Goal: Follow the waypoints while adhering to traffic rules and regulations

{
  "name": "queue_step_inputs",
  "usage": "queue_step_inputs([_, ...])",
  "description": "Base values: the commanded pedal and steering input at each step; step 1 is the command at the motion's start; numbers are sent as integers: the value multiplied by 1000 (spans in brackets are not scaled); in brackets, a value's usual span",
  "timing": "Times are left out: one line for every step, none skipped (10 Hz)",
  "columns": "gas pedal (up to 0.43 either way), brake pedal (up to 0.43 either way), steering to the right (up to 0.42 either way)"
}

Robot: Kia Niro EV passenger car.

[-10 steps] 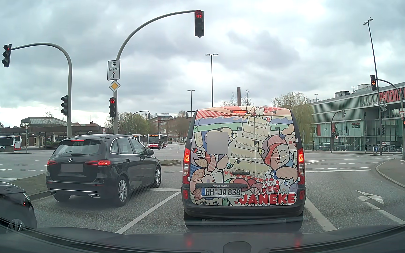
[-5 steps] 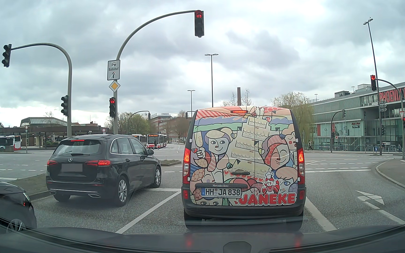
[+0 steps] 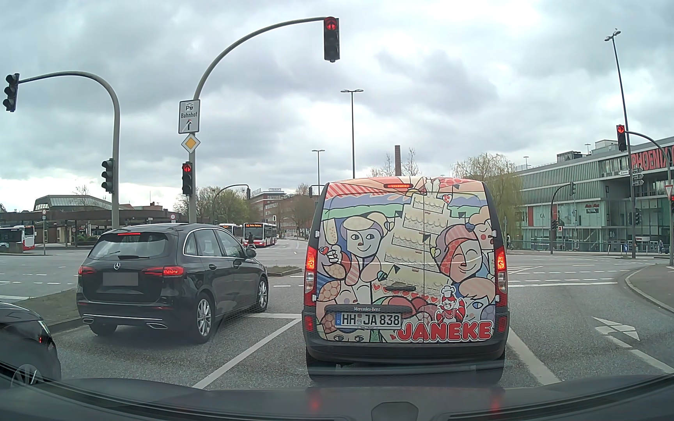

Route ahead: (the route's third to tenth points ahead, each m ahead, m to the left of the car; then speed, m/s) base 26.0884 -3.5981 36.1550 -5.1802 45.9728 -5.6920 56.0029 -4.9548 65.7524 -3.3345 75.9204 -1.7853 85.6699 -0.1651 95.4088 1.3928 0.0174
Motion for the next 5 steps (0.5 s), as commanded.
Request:
queue_step_inputs([0, 256, 54])
queue_step_inputs([0, 256, 54])
queue_step_inputs([0, 256, 54])
queue_step_inputs([0, 256, 54])
queue_step_inputs([0, 256, 54])
